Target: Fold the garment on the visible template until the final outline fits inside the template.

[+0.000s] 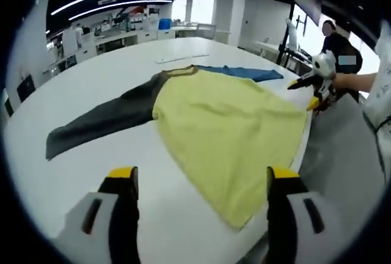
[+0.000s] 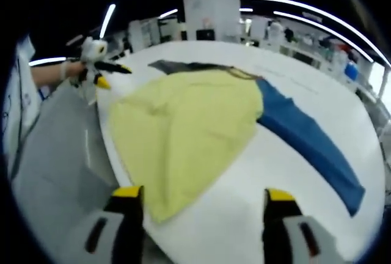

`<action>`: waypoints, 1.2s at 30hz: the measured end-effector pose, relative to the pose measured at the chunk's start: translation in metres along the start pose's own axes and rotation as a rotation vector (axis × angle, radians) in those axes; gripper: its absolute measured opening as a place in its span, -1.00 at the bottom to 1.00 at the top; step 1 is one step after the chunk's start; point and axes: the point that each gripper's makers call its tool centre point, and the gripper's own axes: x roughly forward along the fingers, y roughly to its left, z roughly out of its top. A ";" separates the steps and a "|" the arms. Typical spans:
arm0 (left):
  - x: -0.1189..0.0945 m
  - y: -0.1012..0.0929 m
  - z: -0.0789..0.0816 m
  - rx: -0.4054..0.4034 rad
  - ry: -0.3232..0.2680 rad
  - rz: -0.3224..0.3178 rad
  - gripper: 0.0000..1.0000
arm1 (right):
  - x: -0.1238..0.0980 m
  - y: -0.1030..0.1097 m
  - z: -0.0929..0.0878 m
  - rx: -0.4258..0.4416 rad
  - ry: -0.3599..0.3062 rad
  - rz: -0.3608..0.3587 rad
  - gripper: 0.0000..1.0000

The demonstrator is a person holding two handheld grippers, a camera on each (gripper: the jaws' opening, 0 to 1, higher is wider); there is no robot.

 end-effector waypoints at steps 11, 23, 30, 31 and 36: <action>0.028 0.047 0.077 -0.047 -0.121 0.016 0.57 | 0.011 -0.047 0.031 0.011 -0.025 -0.028 0.55; 0.094 0.072 0.125 -0.020 -0.135 -0.003 0.44 | 0.033 -0.111 0.084 0.016 -0.064 -0.068 0.49; 0.131 0.092 0.132 -0.033 -0.085 0.007 0.31 | 0.053 -0.154 0.117 0.056 -0.090 -0.085 0.41; 0.134 0.095 0.134 -0.039 -0.084 0.010 0.28 | 0.056 -0.158 0.121 0.059 -0.092 -0.089 0.39; 0.159 0.118 0.143 -0.072 -0.071 0.031 0.05 | 0.078 -0.185 0.136 0.066 -0.075 -0.116 0.18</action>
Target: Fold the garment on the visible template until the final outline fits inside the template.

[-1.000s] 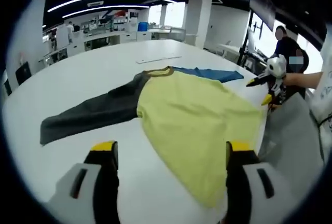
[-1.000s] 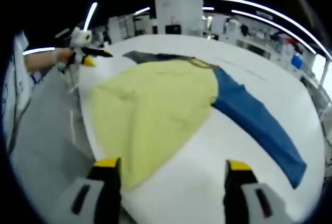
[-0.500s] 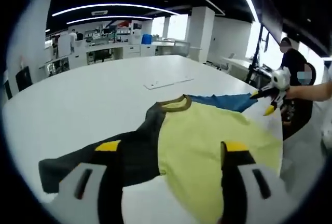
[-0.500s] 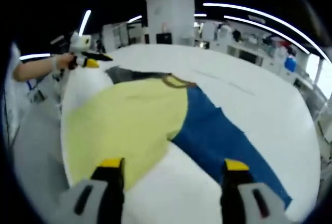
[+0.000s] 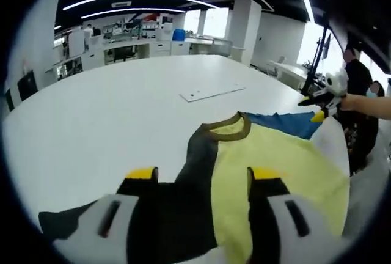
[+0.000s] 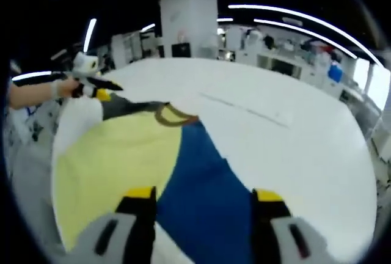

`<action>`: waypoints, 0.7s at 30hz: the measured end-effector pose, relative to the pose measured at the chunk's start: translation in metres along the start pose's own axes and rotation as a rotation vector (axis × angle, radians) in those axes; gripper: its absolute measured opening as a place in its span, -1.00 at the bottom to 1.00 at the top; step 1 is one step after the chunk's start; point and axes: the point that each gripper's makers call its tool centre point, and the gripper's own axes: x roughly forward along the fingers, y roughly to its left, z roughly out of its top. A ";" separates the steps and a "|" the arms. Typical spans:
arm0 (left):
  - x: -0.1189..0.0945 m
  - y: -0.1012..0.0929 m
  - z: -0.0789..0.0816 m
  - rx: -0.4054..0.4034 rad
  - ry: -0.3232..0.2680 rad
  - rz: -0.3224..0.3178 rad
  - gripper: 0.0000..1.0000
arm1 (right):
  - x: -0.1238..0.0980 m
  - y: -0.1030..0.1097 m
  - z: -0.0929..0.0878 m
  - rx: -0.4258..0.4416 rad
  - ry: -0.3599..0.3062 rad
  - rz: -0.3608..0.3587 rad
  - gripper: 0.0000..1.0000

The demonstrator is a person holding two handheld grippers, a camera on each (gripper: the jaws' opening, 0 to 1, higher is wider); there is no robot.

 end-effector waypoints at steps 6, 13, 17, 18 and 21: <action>0.029 0.014 0.000 -0.036 0.029 0.036 -0.24 | 0.031 -0.016 0.007 -0.026 0.032 -0.029 -0.19; 0.054 0.011 -0.014 -0.036 0.078 0.023 -0.53 | 0.059 -0.019 0.010 -0.025 0.055 -0.022 -0.51; 0.060 0.006 -0.023 -0.019 0.106 0.016 -0.64 | 0.067 -0.021 0.005 -0.030 0.076 -0.023 -0.63; 0.061 0.007 -0.024 -0.017 0.112 0.014 -0.67 | 0.070 -0.023 0.003 -0.028 0.084 -0.024 -0.63; 0.064 0.010 -0.028 -0.014 0.123 0.012 -0.71 | 0.072 -0.024 -0.002 -0.024 0.098 -0.021 -0.66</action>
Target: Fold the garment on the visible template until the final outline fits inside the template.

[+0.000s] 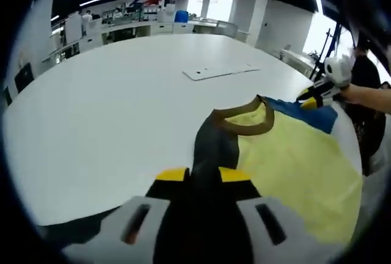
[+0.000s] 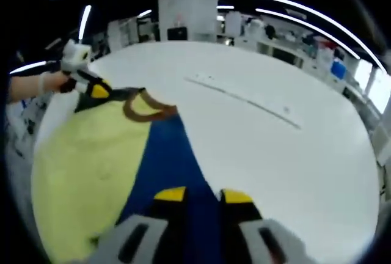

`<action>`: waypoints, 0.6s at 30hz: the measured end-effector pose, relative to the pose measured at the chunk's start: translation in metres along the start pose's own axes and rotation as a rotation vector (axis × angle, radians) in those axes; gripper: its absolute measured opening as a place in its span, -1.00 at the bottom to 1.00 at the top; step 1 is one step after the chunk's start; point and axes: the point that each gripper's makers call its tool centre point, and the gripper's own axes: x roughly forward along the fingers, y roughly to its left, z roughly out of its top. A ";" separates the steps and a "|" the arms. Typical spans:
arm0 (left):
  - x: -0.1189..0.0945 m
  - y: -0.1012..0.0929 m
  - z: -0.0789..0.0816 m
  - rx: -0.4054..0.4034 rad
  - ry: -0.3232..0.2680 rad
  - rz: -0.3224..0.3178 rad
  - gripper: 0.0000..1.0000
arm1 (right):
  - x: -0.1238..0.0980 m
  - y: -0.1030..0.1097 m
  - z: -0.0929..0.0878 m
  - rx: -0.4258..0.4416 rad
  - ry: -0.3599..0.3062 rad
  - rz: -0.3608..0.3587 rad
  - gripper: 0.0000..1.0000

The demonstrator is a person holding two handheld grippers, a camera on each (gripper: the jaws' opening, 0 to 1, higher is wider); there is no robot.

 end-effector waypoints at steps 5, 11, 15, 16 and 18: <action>0.001 0.001 0.001 -0.003 0.003 -0.002 -0.87 | 0.000 -0.001 0.002 0.002 -0.004 -0.002 -0.84; 0.007 0.003 0.001 -0.004 0.003 -0.002 -1.00 | 0.004 0.000 0.004 -0.063 -0.002 0.002 -1.00; 0.010 0.002 0.004 -0.008 -0.006 0.004 -1.00 | 0.006 -0.007 0.006 -0.099 -0.002 -0.018 -1.00; 0.011 0.003 0.005 -0.007 -0.008 0.006 -1.00 | 0.007 -0.008 0.007 -0.099 -0.003 -0.023 -1.00; 0.015 0.010 0.009 0.002 -0.015 0.018 -1.00 | 0.009 -0.012 0.009 -0.088 -0.005 -0.028 -1.00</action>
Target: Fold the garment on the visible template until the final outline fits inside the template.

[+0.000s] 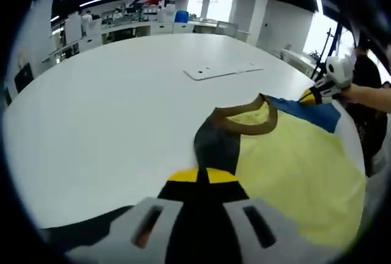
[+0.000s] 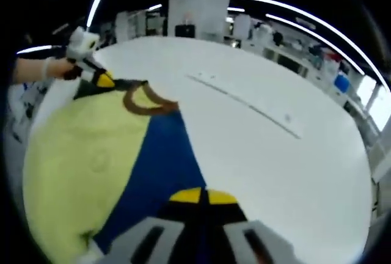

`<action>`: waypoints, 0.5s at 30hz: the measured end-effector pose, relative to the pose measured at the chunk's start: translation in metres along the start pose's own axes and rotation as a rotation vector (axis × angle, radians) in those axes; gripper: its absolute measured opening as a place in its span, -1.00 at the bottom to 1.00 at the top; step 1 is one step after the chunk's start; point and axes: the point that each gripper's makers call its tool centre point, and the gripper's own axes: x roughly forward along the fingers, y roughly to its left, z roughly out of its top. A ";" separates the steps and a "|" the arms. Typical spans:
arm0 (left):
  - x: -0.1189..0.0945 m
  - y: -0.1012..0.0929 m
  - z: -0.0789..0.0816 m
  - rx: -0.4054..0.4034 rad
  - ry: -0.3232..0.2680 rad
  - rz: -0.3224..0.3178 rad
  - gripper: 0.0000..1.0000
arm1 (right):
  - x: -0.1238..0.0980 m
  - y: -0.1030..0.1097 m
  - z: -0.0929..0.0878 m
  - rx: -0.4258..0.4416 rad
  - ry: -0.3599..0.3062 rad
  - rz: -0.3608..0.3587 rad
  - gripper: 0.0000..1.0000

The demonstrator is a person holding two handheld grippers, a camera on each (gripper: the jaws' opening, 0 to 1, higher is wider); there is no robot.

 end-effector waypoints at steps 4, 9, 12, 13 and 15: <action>0.002 0.002 0.005 0.001 -0.014 0.015 -1.00 | 0.004 -0.005 0.004 -0.002 0.001 -0.008 -1.00; 0.004 0.008 0.008 0.014 -0.026 0.033 -1.00 | 0.006 -0.009 0.006 -0.009 0.004 -0.013 -1.00; 0.005 0.008 0.008 0.012 -0.030 0.032 -1.00 | 0.006 -0.009 0.006 -0.008 0.003 -0.011 -1.00; 0.005 0.008 0.008 0.011 -0.031 0.031 -1.00 | 0.006 -0.009 0.006 -0.009 0.003 -0.010 -1.00; 0.005 0.006 0.008 0.013 -0.033 0.032 -1.00 | 0.006 -0.009 0.006 -0.005 0.002 -0.010 -1.00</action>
